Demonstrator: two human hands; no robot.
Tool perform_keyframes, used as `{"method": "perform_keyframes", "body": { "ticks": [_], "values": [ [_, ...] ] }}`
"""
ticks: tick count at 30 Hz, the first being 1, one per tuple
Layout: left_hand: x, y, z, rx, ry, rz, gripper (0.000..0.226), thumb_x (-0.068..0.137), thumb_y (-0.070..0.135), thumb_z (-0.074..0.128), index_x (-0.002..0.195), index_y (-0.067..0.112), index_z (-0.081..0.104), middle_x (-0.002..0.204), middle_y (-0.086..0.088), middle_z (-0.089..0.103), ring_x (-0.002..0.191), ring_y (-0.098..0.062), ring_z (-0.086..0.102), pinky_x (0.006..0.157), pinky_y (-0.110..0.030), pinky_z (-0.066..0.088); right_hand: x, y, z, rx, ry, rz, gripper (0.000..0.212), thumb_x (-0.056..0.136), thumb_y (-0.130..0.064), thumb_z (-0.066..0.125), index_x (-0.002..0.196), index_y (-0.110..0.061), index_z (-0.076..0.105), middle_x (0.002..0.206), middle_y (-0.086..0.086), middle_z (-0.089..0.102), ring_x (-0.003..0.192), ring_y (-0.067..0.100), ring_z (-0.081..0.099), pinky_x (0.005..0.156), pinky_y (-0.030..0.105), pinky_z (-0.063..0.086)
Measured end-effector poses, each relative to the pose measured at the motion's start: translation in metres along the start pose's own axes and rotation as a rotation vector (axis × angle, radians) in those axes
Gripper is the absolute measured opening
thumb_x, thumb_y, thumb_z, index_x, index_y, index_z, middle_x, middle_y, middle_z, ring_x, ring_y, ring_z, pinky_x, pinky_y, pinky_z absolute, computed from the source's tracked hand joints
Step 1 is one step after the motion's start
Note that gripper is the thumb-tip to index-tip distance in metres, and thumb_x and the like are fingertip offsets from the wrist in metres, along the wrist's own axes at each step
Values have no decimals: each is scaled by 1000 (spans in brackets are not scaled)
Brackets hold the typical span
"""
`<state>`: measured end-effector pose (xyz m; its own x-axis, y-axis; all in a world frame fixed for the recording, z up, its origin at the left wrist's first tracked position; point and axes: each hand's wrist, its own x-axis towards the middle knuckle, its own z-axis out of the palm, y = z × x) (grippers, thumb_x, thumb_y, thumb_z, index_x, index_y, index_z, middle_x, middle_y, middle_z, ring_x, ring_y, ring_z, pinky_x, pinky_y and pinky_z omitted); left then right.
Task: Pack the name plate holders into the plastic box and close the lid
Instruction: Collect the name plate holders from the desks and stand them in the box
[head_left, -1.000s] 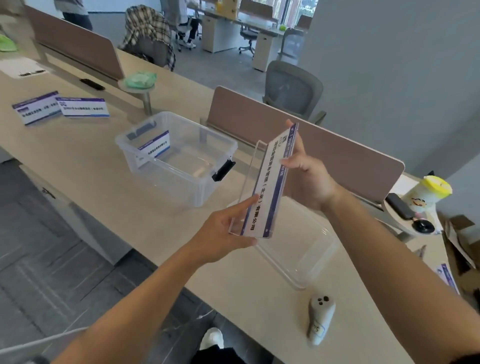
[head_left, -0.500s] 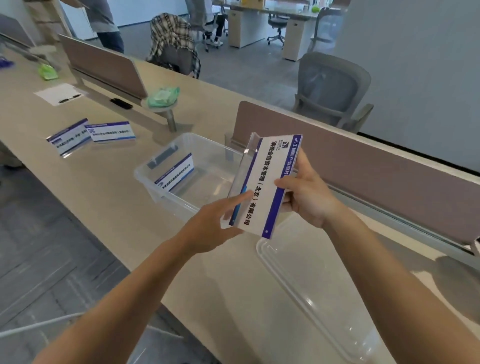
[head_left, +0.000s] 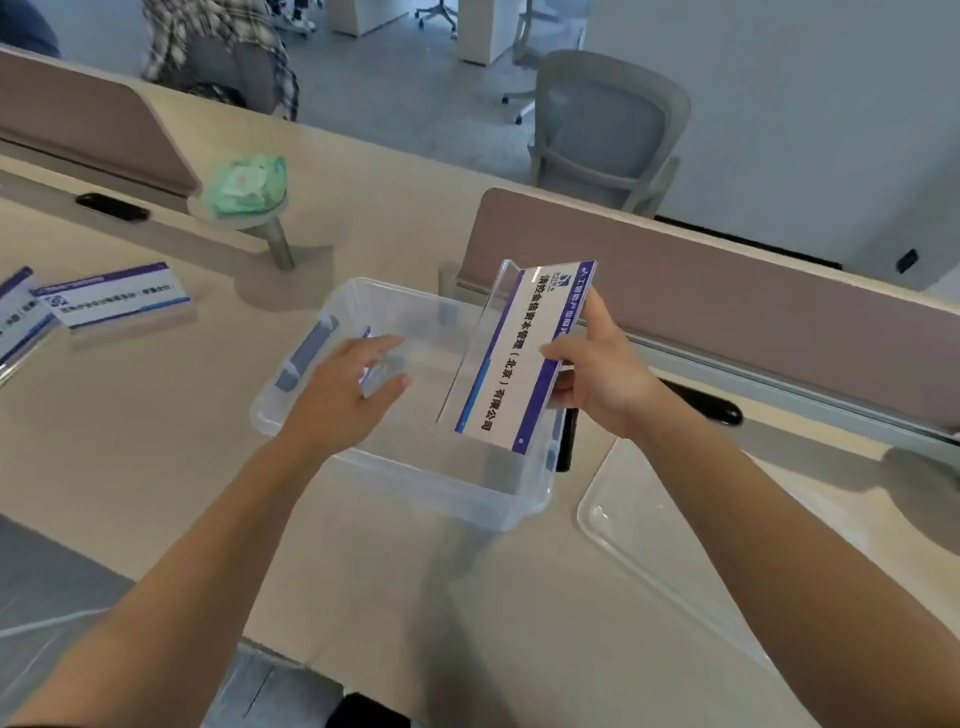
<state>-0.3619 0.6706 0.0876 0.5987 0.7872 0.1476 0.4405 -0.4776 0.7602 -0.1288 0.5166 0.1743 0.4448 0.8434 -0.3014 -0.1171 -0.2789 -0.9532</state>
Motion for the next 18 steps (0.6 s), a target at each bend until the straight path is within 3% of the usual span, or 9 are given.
{"method": "perform_keyframes", "body": {
  "ticks": [3, 6, 10, 14, 18],
  "values": [
    [28, -40, -25, 96, -24, 37, 44, 89, 35, 69, 132, 27, 58, 134, -3, 57, 127, -22, 50, 104, -27, 34, 17, -5, 36, -31, 80, 48, 78, 97, 1, 55, 150, -46, 23, 113, 3, 67, 87, 24, 75, 62, 45, 61],
    [52, -72, -45, 254, -31, 94, 52, 86, 47, 56, 131, 20, 59, 134, -16, 55, 127, -41, 45, 107, -46, 38, 32, -10, 59, -78, 120, 87, 77, 97, 0, 56, 151, -46, 24, 112, 3, 67, 88, 26, 74, 65, 47, 62],
    [81, -104, -53, 398, -182, -111, 62, 94, 45, 57, 149, 24, 38, 156, -15, 30, 144, -37, 21, 114, -48, 25, 54, -11, 82, -102, 139, 129, 79, 97, 1, 56, 152, -45, 21, 118, 6, 66, 95, 29, 72, 69, 50, 62],
    [94, -131, -45, 361, -257, -163, 64, 92, 44, 59, 148, 25, 36, 159, -2, 26, 138, -34, 35, 107, -49, 40, 80, -6, 95, -108, 134, 180, 80, 97, 1, 55, 153, -45, 20, 110, 4, 69, 83, 25, 76, 64, 45, 62],
    [96, -138, -37, 302, -198, -199, 59, 91, 37, 61, 145, 22, 42, 155, -3, 34, 129, -38, 45, 103, -45, 41, 110, 3, 106, -167, 89, 217, 80, 96, 1, 55, 151, -46, 22, 112, 5, 71, 86, 29, 76, 73, 54, 61]
  ]
}}
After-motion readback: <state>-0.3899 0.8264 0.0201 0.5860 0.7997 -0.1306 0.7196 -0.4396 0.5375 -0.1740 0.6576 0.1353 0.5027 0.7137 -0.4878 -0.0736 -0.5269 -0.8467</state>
